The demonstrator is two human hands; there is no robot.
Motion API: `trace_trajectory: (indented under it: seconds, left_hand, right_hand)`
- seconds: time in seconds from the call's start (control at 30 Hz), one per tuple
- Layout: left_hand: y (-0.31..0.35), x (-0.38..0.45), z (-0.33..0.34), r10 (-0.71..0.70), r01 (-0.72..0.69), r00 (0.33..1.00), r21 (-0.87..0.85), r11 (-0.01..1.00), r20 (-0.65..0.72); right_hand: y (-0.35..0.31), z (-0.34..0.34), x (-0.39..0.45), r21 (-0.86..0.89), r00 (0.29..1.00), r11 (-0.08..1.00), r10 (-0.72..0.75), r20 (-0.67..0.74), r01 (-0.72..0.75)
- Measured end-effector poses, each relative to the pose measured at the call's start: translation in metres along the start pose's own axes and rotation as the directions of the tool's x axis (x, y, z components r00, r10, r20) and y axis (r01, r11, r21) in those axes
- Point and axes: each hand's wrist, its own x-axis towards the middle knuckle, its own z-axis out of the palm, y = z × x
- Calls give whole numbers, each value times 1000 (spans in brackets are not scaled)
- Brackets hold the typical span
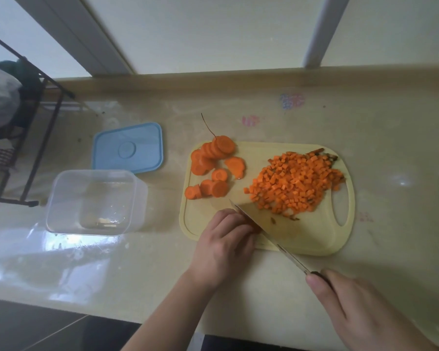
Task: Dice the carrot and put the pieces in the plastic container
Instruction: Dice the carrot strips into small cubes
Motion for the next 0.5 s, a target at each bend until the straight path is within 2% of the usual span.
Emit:
trace_trajectory:
  seconds: [0.1, 0.3, 0.5]
  left_hand:
    - [-1, 1, 0, -14, 14, 1000, -2, 1000, -6]
    - [1, 0, 2, -38, 37, 999, -27, 999, -39]
    - [1, 1, 1, -32, 32, 999, -17, 999, -33]
  right_hand:
    - [-3, 0, -5, 4, 999, 1000, 22, 44, -23]
    - [-17, 3, 0, -101, 992, 993, 77, 104, -66]
    - [-21, 12, 24, -27, 994, 995, -100, -36, 99]
